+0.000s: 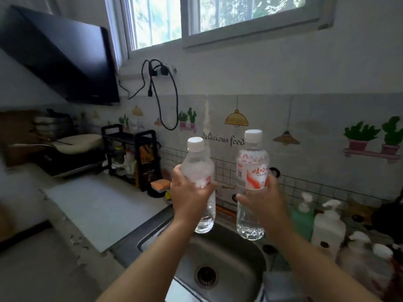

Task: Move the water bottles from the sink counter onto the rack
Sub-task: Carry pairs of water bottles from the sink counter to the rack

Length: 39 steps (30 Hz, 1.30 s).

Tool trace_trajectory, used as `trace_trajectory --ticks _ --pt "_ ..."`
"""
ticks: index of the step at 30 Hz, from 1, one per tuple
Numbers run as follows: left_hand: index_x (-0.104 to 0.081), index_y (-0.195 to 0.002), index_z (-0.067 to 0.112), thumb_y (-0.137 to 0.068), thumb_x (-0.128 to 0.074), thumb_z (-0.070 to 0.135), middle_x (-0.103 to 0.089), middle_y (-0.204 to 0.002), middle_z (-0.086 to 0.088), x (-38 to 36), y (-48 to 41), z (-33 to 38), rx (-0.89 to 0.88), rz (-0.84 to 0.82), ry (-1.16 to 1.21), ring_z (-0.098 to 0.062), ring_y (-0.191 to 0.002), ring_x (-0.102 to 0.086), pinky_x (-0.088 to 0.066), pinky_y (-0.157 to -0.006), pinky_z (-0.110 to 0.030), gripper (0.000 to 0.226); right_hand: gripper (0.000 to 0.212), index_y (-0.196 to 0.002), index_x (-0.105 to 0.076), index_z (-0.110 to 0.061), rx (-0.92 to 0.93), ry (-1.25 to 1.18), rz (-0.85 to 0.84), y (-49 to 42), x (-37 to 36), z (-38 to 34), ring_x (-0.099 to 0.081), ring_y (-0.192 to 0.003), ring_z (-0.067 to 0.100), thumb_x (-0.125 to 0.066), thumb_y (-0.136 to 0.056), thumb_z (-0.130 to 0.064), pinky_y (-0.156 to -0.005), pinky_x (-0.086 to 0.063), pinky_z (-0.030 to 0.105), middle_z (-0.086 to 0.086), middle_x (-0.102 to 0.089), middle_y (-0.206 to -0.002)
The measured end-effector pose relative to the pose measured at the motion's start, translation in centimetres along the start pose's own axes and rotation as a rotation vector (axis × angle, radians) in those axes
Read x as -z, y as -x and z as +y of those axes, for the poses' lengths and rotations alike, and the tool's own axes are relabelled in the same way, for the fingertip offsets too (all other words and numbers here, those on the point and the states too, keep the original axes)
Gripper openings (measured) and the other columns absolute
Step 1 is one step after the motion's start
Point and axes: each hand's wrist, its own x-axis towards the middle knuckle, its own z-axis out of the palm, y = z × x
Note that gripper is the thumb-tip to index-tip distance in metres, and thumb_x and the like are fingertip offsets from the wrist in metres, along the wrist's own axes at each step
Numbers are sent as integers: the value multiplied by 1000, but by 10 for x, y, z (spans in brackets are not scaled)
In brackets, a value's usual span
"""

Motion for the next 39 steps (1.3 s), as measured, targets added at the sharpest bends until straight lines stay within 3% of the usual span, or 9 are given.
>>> trace_trajectory --ticks 3,9,13,17,22,26,33,36,39 --pt "-40 -120 8 -62 -85 15 -54 -115 -11 56 -36 -31 -17 85 -44 -28 -107 -53 -45 -80 -29 74 62 -123 -44 -15 -24 -130 -72 -2 -73 -12 -64 -93 20 -76 -70 -4 -74 -57 40 -4 -60 -100" --pt "-42 -120 2 -60 -86 15 -52 -111 -9 166 -95 -90 -26 203 -161 -27 -106 -52 -38 -82 -26 76 61 -115 -45 -17 44 -249 -169 -3 -216 -30 -66 -91 17 -80 -66 -5 -71 -56 31 4 -62 -103" --pt "-43 -122 4 -61 -86 17 -53 -114 -10 228 -132 -128 14 282 -207 -28 -108 -53 -37 -81 -27 75 66 -116 -45 -23 37 -236 -253 -5 -301 -36 -63 -104 25 -81 -62 -18 -85 -56 44 9 -58 -115" --pt "-43 -119 7 -62 -86 20 -53 -113 -9 275 -167 -165 45 350 -232 -28 -106 -53 -43 -82 -31 73 66 -119 -45 -24 23 -216 -294 -16 -372 -42 -58 -107 22 -81 -66 -8 -85 -53 36 6 -56 -119" --pt "-44 -111 11 -60 -87 21 -54 -109 -7 320 -217 -216 69 420 -243 -26 -102 -55 -50 -82 -36 68 68 -116 -45 -29 57 -174 -336 -41 -457 -42 -57 -108 22 -83 -63 -12 -92 -52 48 3 -57 -117" --pt "-45 -115 8 -60 -88 21 -54 -114 -12 345 -271 -259 68 449 -262 -28 -106 -54 -51 -88 -44 71 70 -118 -45 -30 77 -188 -344 -71 -527 -36 -57 -109 21 -83 -61 -13 -92 -52 48 2 -56 -118" --pt "-40 -105 19 -61 -87 20 -52 -106 -2 381 -386 -306 80 473 -238 -22 -99 -53 -43 -77 -31 64 69 -114 -42 -33 73 -201 -331 -148 -636 -48 -56 -107 20 -81 -63 -7 -95 -50 48 3 -54 -117" --pt "-43 -107 15 -62 -87 19 -50 -105 -2 394 -427 -319 79 490 -246 -20 -96 -50 -39 -76 -29 63 70 -117 -42 -31 94 -165 -315 -176 -674 -53 -54 -111 23 -81 -63 -8 -97 -49 49 4 -54 -120" --pt "-45 -111 9 -62 -86 20 -48 -102 -1 407 -467 -341 98 478 -267 -21 -96 -50 -40 -77 -29 65 68 -115 -42 -31 99 -142 -301 -196 -712 -54 -54 -111 21 -81 -64 -7 -94 -49 41 2 -54 -118"
